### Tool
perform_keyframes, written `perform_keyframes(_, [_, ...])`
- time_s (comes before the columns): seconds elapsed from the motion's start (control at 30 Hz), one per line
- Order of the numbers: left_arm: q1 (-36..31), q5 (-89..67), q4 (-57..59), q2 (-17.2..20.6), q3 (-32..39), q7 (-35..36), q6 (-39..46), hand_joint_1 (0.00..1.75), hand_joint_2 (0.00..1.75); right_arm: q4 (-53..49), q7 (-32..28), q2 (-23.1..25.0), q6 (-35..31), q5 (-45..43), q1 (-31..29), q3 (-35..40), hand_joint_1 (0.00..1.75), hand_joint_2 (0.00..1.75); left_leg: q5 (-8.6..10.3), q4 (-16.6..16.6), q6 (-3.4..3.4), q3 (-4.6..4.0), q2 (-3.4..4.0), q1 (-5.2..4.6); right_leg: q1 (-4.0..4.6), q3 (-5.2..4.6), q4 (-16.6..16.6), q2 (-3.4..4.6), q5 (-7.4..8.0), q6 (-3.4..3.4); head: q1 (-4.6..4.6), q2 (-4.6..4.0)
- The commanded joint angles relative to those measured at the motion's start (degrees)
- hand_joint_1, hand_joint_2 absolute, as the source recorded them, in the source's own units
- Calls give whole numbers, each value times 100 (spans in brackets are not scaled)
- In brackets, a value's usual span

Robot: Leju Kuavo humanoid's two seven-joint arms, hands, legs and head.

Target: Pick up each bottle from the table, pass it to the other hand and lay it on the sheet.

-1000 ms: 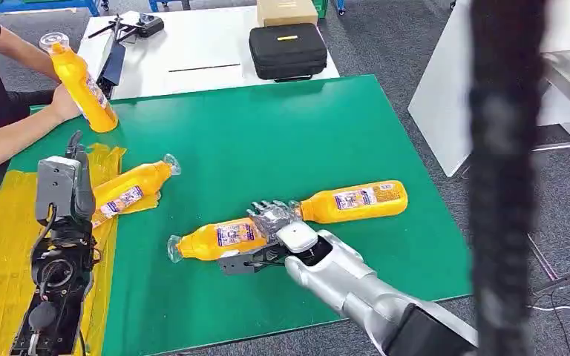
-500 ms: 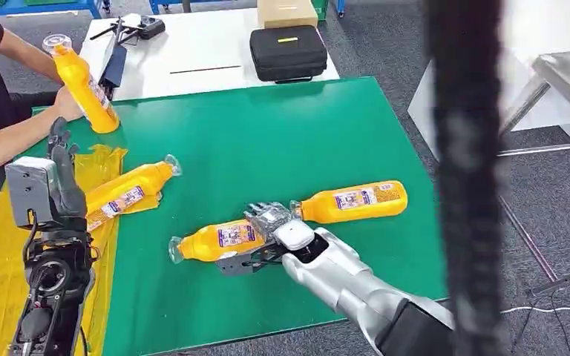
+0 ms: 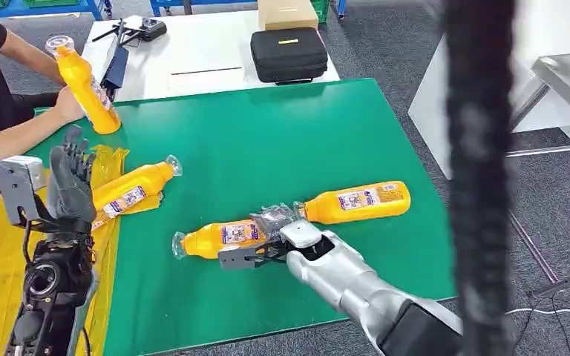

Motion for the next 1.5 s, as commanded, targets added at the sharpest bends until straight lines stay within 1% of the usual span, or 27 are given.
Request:
perform_keyframes(0.03, [360,1961,224,-176,582,147,-84,0,175,-2599,-248,-346,-825,-2169,895,-1995,175,175,-19,6,-26,17,-1,9,9,23,2,-19,-19,-2,0,0])
perform_keyframes(0.1, [392,2264,279,-86,479,96,-84,0,175,-3054,-373,-450,-1195,-2485,955,-1989,175,175,-9,4,-15,-14,4,2,2,-12,5,-6,-7,1,0,0])
perform_keyframes(0.13, [383,2473,295,-79,409,20,-99,0,175,-3303,-497,-471,-1424,-2745,1012,-2060,175,175,-19,10,-24,-10,5,3,3,-7,13,-10,-18,0,-7,0])
perform_keyframes(0.17, [371,2472,289,-72,366,-9,-91,0,175,-3391,-518,-463,-1479,-2830,1041,-2102,175,175,-6,4,-15,-31,-8,1,1,-27,6,-18,-8,2,0,0])
perform_keyframes(0.2, [364,2502,275,-80,345,-24,-92,0,175,-3435,-553,-457,-1524,-2909,1064,-2132,175,175,-17,12,-22,-24,-14,5,5,-18,12,-27,-21,0,-2,0])
perform_keyframes(0.27, [335,2766,200,-44,113,-23,-146,0,175,-3350,-660,-449,-1710,-3070,1009,-2089,175,175,-17,9,-21,-26,-19,6,7,-20,7,-32,-21,1,0,0])
perform_keyframes(0.3, [335,2902,169,-38,25,5,-163,0,175,-3265,-698,-425,-1767,-3156,973,-2073,175,175,-6,3,-12,-43,-11,5,4,-38,0,-18,-6,3,-2,0])
perform_keyframes(0.33, [300,2948,172,-26,-89,9,-146,0,175,-3179,-754,-396,-1834,-3202,928,-2051,175,175,-13,7,-17,-33,-13,6,6,-27,3,-23,-14,3,0,0])
perform_keyframes(0.43, [139,2794,159,-57,-449,-169,-64,0,175,-2865,-722,-311,-2028,-3216,775,-1953,175,175,-7,5,-13,-44,-8,5,5,-40,2,-18,-7,3,-2,0])
perform_keyframes(0.53, [-12,2567,162,-57,-680,-240,26,0,175,-2592,-609,-260,-2045,-3214,608,-1876,175,175,-15,15,-21,-38,-13,9,9,-31,10,-27,-16,2,-2,0])
perform_keyframes(0.57, [-50,2529,160,-83,-726,-240,68,0,175,-2528,-597,-237,-2051,-3203,564,-1859,175,175,-7,9,-15,-50,-12,5,5,-44,5,-21,-7,2,-2,0])
perform_keyframes(0.6, [-139,2311,174,-39,-891,-314,93,0,175,-2270,-421,-210,-1968,-3132,419,-1764,175,175,-3,6,-11,-59,-11,4,4,-54,3,-15,-2,3,0,0])
perform_keyframes(0.63, [-235,2200,182,-81,-1019,-322,154,0,175,-2009,-338,-158,-1867,-3086,271,-1689,175,175,-12,14,-19,-48,-13,7,7,-41,10,-20,-11,2,-2,0])
perform_keyframes(0.7, [-391,1851,197,-90,-1265,-388,266,0,175,-1610,-195,-73,-1731,-2954,71,-1554,175,175,-2,6,-10,-62,-9,3,3,-57,4,-10,0,3,-2,0])
perform_keyframes(0.73, [-510,1471,206,-107,-1455,-446,443,0,175,-1267,-148,8,-1648,-2755,-80,-1382,175,175,-11,16,-18,-51,-9,6,6,-45,12,-15,-8,2,-2,0])
perform_keyframes(0.8, [-618,1234,232,-175,-1610,-414,570,0,175,-1045,-80,131,-1571,-2612,-169,-1243,175,175,-8,10,-17,-49,-9,6,6,-42,6,-14,-6,2,-4,0])
perform_keyframes(0.97, [-601,1242,234,-156,-1603,-419,559,0,175,-1051,-75,142,-1583,-2604,-163,-1238,175,175,-14,9,-20,-39,-11,7,7,-31,7,-17,-13,2,-2,0])
perform_keyframes(1.0, [-605,1248,241,-154,-1622,-381,537,0,175,-1053,-83,127,-1540,-2497,-183,-1131,175,175,-9,5,-15,-43,-9,5,5,-37,3,-14,-8,3,-2,0])
perform_keyframes(1.03, [-640,1291,266,-197,-1685,-290,489,0,175,-1033,-63,174,-1490,-2357,-214,-985,175,175,-33,18,-32,-11,-4,11,12,-4,15,-19,-31,1,-2,0])
perform_keyframes(1.07, [-691,1258,322,-224,-1788,-209,475,0,175,-1017,-48,230,-1482,-2210,-242,-847,175,175,-12,7,-15,-42,-6,5,5,-36,6,-11,-9,4,-2,0])
perform_keyframes(1.17, [-720,1608,460,-445,-1870,122,486,0,175,-1047,-45,402,-1492,-2037,-257,-625,175,175,-27,18,-27,-24,-2,9,10,-18,16,-15,-24,2,-2,0])
perform_keyframes(1.27, [-894,1844,665,-591,-2075,286,524,0,175,-1303,93,489,-1555,-1854,-331,-364,175,175,-25,20,-27,-31,-4,9,10,-25,18,-17,-24,1,-2,0])
perform_keyframes(1.3, [-938,2112,727,-652,-2114,435,478,0,175,-1420,67,502,-1728,-1794,-342,-282,175,175,-8,11,-16,-59,-13,6,6,-51,10,-18,-9,3,0,0])
perform_keyframes(1.37, [-969,2349,787,-689,-2165,505,474,0,175,-1534,96,522,-1798,-1858,-331,-265,175,175,-15,19,-20,-56,-11,7,7,-49,17,-18,-15,2,-7,0])
perform_keyframes(1.4, [-945,2738,838,-734,-2126,647,450,0,175,-1624,75,520,-1965,-1868,-300,-266,175,175,-4,7,-12,-64,-15,3,3,-58,6,-18,-5,3,-2,0])
perform_keyframes(1.47, [-950,2916,902,-705,-2145,659,418,0,175,-1704,58,509,-2011,-1918,-268,-270,175,175,-21,16,-23,-41,-10,7,8,-33,14,-22,-20,2,-4,0])
perform_keyframes(1.5, [-946,2971,927,-690,-2144,659,417,0,175,-1742,61,499,-2044,-1947,-247,-288,175,175,-4,5,-8,-64,-10,3,3,-57,3,-13,-3,4,0,0])
